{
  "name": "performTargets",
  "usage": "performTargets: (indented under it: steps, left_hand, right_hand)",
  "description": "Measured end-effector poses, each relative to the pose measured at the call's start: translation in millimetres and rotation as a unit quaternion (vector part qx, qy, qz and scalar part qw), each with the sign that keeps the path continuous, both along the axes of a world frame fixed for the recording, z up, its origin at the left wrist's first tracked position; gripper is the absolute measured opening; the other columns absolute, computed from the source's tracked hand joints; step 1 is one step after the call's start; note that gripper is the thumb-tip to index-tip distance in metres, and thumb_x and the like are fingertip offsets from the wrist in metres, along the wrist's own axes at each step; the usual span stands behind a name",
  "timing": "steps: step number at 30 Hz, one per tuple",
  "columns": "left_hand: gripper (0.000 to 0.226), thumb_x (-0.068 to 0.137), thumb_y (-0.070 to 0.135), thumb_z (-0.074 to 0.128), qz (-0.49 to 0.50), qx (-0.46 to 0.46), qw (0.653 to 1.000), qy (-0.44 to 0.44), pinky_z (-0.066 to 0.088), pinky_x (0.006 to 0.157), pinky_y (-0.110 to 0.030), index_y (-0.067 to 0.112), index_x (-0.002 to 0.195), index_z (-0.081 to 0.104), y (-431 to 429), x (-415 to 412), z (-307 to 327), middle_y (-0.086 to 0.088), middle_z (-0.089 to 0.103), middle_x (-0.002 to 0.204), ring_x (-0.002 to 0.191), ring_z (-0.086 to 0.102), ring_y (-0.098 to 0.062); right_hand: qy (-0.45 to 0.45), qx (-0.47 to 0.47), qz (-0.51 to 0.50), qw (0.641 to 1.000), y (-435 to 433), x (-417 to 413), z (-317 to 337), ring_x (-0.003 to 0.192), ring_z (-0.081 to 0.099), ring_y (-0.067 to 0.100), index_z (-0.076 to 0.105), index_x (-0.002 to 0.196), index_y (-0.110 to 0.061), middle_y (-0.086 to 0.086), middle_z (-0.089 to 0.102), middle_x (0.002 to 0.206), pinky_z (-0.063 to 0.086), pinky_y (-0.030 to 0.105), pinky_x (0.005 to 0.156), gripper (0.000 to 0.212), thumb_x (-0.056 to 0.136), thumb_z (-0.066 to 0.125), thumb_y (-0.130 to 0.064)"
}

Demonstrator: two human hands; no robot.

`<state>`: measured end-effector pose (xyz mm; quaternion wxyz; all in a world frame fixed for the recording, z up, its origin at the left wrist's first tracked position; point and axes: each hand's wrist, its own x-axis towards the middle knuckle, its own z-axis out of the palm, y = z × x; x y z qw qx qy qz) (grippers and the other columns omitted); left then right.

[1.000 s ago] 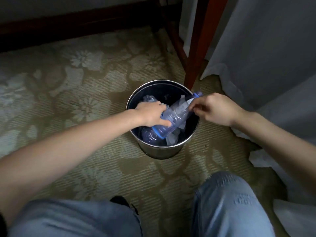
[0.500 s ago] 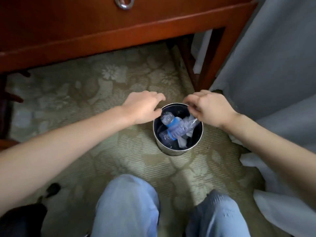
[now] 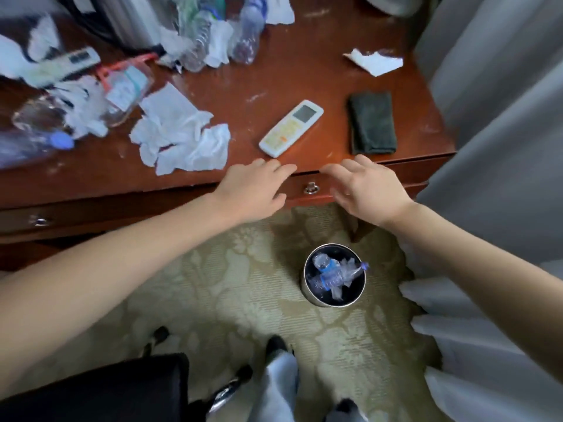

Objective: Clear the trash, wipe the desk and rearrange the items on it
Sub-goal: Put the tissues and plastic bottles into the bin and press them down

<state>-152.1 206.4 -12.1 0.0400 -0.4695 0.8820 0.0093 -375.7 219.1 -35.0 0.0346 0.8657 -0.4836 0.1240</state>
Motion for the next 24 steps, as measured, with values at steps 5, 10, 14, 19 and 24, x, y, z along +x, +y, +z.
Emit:
performTargets:
  steps: [5, 10, 14, 19, 24]
  left_hand:
    - [0.060, 0.092, 0.036, 0.043, 0.058, -0.012, 0.998, -0.004, 0.044, 0.068, -0.037, 0.020, 0.146, 0.023, -57, 32, 13, -0.004, 0.044, 0.135, 0.117, 0.045, -0.026]
    - [0.060, 0.094, 0.038, 0.040, 0.126, 0.010, 0.992, -0.011, 0.045, 0.078, -0.040, 0.020, 0.147, 0.020, -117, 59, 5, -0.005, 0.038, 0.142, 0.120, 0.043, -0.027]
    - [0.061, 0.094, 0.041, 0.040, 0.147, 0.017, 0.989, -0.011, 0.044, 0.082, -0.040, 0.021, 0.147, 0.019, -168, 71, -2, -0.003, 0.033, 0.145, 0.123, 0.040, -0.027]
    - [0.062, 0.092, 0.046, 0.040, 0.140, 0.005, 0.990, 0.018, 0.040, 0.093, -0.044, 0.022, 0.146, 0.022, -256, 61, -6, -0.003, 0.030, 0.148, 0.131, 0.034, -0.026]
    - [0.069, 0.088, 0.057, 0.043, 0.143, -0.003, 0.989, 0.035, 0.029, 0.105, -0.049, 0.024, 0.146, 0.024, -350, 34, -8, -0.010, 0.025, 0.152, 0.134, 0.028, -0.035]
  right_hand:
    - [0.029, 0.013, -0.035, 0.999, -64, 25, 17, 0.089, 0.055, 0.036, 0.055, 0.122, -0.012, 0.014, 0.062, 0.099, 0.047, 0.040, 0.062, 0.041, 0.083, 0.057, -0.020]
    - [0.023, 0.072, -0.092, 0.993, -128, 45, 14, 0.112, 0.045, 0.034, 0.041, 0.136, -0.016, 0.011, 0.051, 0.127, 0.042, 0.046, 0.083, 0.048, 0.090, 0.051, -0.026]
    - [0.021, 0.072, -0.116, 0.990, -183, 45, 9, 0.118, 0.040, 0.033, 0.035, 0.139, -0.020, 0.008, 0.045, 0.134, 0.037, 0.046, 0.092, 0.051, 0.091, 0.048, -0.030]
    - [-0.013, 0.074, -0.201, 0.977, -262, 16, -4, 0.129, 0.031, 0.035, 0.034, 0.140, -0.021, 0.007, 0.040, 0.142, 0.025, 0.050, 0.106, 0.053, 0.090, 0.047, -0.034]
    - [0.005, 0.174, -0.389, 0.905, -329, -17, -24, 0.138, 0.001, 0.048, 0.010, 0.147, -0.031, 0.009, 0.007, 0.156, 0.005, 0.066, 0.106, 0.073, 0.087, 0.044, -0.056]
